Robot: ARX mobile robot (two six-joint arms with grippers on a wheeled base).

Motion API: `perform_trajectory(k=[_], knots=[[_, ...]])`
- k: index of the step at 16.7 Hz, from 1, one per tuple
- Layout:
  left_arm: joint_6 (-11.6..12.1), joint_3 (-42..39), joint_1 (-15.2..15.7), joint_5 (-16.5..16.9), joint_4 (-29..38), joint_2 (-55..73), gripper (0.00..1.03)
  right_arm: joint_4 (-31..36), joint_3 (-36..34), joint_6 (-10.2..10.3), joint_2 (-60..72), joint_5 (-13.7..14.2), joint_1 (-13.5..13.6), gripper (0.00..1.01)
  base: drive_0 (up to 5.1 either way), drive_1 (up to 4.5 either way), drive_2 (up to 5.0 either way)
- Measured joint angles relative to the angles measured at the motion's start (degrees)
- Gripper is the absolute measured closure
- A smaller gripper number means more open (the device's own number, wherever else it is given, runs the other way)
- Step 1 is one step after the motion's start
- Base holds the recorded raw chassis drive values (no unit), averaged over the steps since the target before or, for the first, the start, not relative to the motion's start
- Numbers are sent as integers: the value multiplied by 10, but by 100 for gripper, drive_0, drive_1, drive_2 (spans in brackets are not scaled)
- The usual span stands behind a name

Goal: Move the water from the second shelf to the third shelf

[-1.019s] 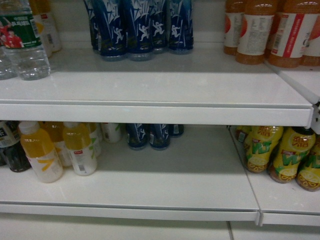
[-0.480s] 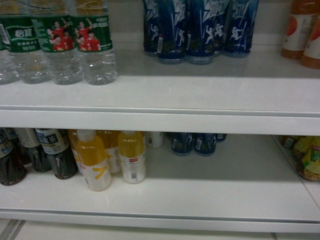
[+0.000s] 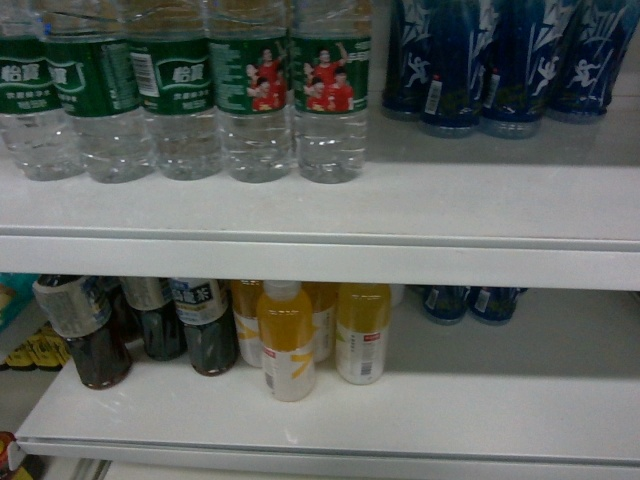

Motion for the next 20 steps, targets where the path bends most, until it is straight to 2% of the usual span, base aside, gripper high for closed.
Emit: perform_trajectory(k=[20], knots=[[0, 0, 0, 0, 2, 0, 5, 1, 0, 0, -1, 0, 0, 58, -489, 313, 166]])
